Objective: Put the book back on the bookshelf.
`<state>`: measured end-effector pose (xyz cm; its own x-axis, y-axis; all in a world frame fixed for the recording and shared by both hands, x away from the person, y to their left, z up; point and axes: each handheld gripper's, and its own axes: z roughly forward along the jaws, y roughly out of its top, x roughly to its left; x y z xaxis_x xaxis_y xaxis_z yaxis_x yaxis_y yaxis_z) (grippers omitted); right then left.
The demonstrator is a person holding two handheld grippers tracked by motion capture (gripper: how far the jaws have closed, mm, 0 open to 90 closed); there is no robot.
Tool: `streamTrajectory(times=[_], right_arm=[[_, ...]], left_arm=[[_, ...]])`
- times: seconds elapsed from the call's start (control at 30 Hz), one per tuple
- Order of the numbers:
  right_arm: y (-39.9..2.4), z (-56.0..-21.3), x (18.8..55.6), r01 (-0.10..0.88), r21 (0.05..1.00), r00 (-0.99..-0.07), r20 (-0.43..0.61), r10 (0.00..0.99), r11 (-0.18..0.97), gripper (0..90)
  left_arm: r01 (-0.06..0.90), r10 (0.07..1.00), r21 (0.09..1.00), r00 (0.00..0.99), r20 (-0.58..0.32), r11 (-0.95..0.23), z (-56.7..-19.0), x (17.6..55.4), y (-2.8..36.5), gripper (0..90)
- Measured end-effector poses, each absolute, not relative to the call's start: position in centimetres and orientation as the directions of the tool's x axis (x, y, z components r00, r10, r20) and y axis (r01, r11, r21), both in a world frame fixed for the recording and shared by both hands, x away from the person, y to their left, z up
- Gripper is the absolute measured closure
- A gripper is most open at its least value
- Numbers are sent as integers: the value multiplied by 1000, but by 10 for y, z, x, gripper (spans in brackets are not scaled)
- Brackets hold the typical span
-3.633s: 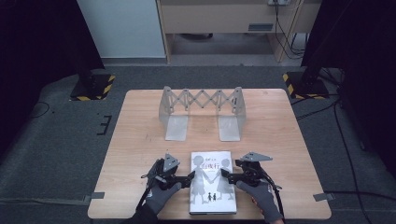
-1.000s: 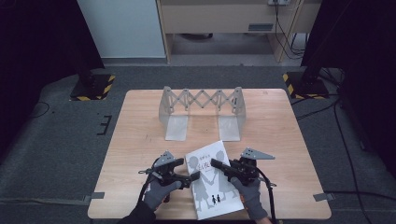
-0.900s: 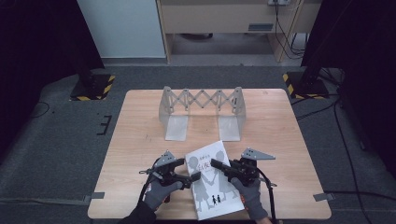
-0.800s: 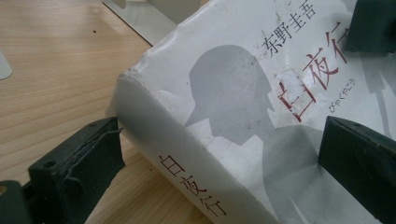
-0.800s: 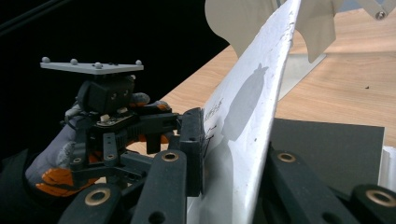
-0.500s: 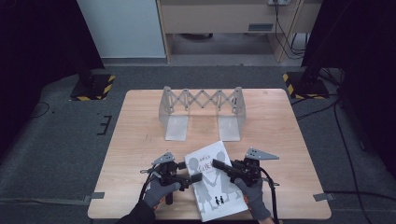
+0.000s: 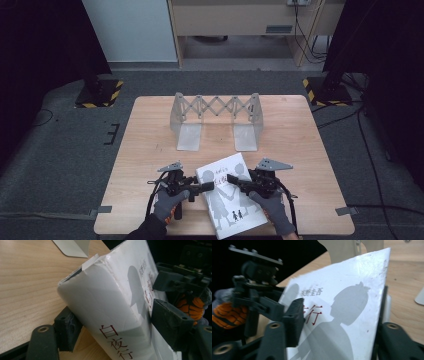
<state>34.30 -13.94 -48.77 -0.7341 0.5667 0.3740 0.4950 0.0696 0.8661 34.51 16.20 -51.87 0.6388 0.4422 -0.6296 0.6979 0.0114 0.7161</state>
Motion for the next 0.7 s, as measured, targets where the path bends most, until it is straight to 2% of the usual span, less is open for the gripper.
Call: streamTrajectory(times=[0.17, 0.27, 0.37, 0.43, 0.57, 0.7], right_arm=[[-145, -488, 343, 493, 868, -735, 376, 564, 64, 423], [-147, -488, 343, 462, 883, -710, 314, 630, 81, 393], [-152, -491, 344, 478, 870, -674, 276, 685, 120, 377], [-155, -498, 346, 544, 835, -672, 370, 642, 88, 359], [-154, -498, 347, 551, 831, -673, 386, 631, 79, 349], [-155, -495, 349, 530, 847, -678, 399, 618, 34, 367]], left_arm=[[693, 448, 721, 641, -623, 10, -515, 344, 161, 283], [700, 457, 714, 631, -627, 15, -515, 344, 161, 298], [694, 464, 720, 630, -622, 22, -514, 343, 162, 339], [689, 473, 724, 630, -616, 25, -511, 341, 160, 345], [699, 470, 713, 612, -636, 54, -506, 342, 160, 383], [663, 476, 742, 624, -619, 97, -493, 348, 162, 418]])
